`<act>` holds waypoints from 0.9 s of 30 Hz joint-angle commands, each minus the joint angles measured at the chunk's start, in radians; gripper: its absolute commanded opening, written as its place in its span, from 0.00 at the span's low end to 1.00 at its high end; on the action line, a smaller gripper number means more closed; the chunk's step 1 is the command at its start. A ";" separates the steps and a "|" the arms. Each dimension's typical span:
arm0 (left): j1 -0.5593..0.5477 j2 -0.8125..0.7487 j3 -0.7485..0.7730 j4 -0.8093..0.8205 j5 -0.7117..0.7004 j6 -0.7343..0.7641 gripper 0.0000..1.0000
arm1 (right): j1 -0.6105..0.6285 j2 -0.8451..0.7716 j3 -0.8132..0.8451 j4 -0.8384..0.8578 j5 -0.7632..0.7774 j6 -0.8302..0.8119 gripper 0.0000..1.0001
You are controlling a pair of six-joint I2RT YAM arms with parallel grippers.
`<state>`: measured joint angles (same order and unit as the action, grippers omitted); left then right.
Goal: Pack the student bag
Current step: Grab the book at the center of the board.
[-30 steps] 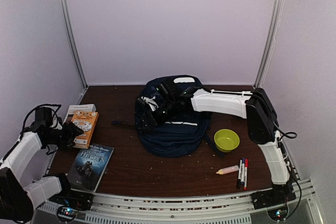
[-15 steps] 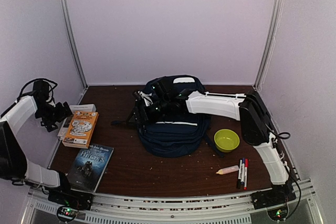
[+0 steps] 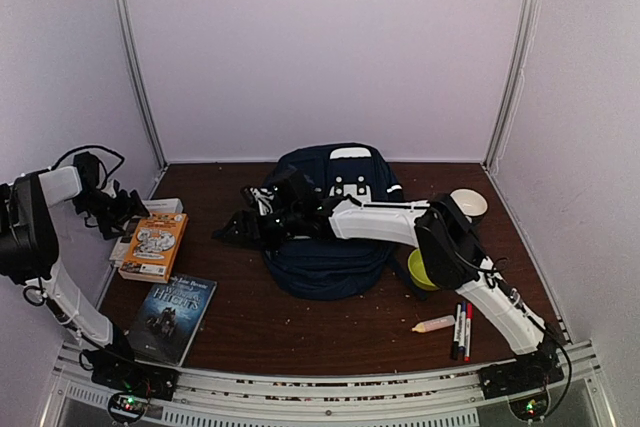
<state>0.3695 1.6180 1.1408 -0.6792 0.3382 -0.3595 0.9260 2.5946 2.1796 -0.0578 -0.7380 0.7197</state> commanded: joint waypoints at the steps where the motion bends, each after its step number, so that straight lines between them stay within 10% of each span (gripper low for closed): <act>1: 0.002 0.007 -0.014 0.042 0.029 0.038 0.91 | 0.022 0.055 0.044 0.106 0.046 0.077 1.00; 27: -0.209 0.034 -0.242 0.140 0.134 0.028 0.63 | 0.040 0.278 0.166 0.377 0.026 0.295 0.91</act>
<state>0.1928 1.6150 0.9421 -0.5472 0.3908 -0.3294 0.9703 2.8300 2.3241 0.2905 -0.7143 0.9726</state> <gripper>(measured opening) 0.639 0.914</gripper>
